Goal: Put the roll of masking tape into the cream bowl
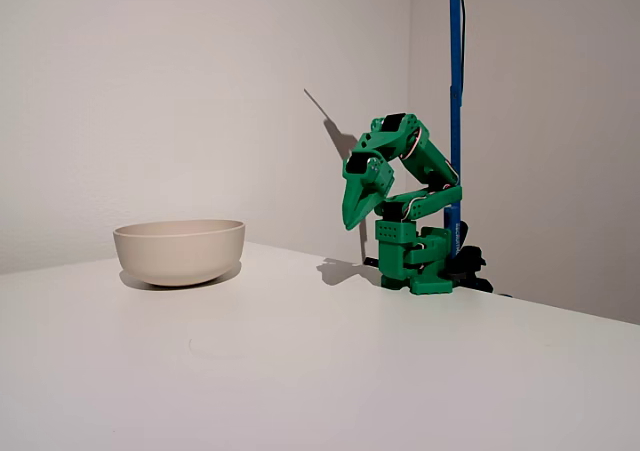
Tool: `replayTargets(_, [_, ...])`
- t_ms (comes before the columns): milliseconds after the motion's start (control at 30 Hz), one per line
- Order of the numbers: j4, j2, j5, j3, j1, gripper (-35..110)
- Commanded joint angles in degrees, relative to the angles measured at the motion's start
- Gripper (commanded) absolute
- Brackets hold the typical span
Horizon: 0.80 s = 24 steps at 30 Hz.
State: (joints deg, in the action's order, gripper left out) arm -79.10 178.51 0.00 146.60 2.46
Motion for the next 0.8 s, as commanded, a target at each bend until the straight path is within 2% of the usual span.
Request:
replayTargets(0, [0.88, 5.62, -0.26, 4.48, -1.05, -8])
replayTargets(200, [-0.79, 15.47, 0.09, 11.87, -1.49, -8])
replayTargets(767, [-0.35, 15.73, 0.79, 20.21, -1.76, -8])
